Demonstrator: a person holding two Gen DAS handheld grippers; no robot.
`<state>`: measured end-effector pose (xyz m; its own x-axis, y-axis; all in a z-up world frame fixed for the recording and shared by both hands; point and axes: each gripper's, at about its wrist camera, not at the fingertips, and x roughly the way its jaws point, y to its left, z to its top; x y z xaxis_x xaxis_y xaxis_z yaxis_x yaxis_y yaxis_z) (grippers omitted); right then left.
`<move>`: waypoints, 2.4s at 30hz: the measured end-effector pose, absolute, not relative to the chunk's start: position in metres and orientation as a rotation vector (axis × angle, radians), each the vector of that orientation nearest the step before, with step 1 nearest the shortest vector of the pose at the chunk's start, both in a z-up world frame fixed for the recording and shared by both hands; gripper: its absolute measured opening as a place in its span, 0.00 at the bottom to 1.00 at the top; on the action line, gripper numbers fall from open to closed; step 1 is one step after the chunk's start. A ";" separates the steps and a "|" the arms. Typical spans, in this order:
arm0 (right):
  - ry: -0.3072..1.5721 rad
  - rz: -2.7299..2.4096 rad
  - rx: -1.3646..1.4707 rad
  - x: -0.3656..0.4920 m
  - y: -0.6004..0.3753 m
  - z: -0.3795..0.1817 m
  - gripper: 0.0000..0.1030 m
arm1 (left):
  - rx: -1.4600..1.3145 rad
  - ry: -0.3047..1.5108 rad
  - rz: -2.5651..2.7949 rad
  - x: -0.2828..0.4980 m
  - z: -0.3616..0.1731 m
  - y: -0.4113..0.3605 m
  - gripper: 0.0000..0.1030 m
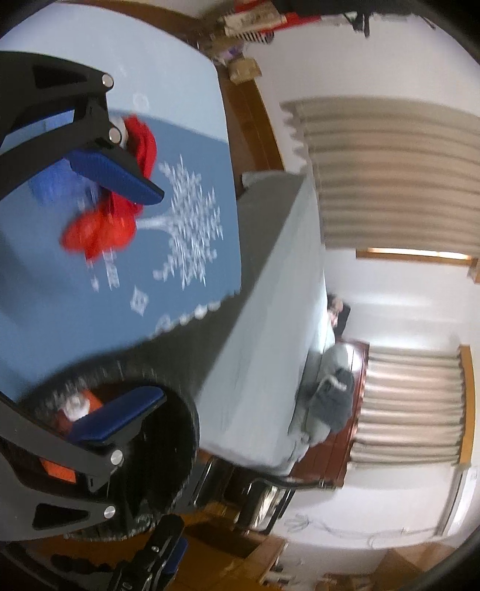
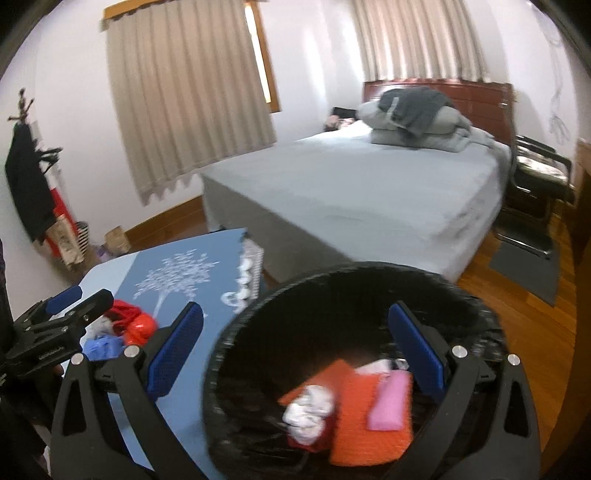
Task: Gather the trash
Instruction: 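Open both tools to drop the tissue and pink sponge into the bin, then grasp the red plastic bag with the right tool while the left tool grasps the grey sock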
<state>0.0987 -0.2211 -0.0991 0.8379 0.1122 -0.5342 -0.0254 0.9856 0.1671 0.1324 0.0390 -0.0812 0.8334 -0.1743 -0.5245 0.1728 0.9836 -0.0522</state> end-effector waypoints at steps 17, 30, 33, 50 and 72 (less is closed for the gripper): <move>0.623 0.226 0.098 0.130 -0.122 -0.111 0.95 | -0.030 0.575 0.023 0.122 -0.099 0.144 0.94; 0.689 0.265 0.054 0.151 -0.080 -0.140 0.95 | -0.039 0.619 0.094 0.121 -0.124 0.183 0.94; 0.703 0.282 0.039 0.155 -0.068 -0.148 0.95 | -0.040 0.628 0.104 0.120 -0.131 0.191 0.94; 0.784 0.363 -0.042 0.177 -0.012 -0.185 0.95 | -0.057 0.672 0.137 0.125 -0.152 0.216 0.94; 0.896 0.433 0.001 0.198 -0.004 -0.205 0.29 | -0.076 0.688 0.109 0.136 -0.158 0.213 0.94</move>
<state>0.1978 -0.0042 -0.2054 0.5440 0.3656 -0.7553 -0.3647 0.9136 0.1796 0.1357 0.2133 -0.1576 0.7673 0.0757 -0.6368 -0.1256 0.9915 -0.0334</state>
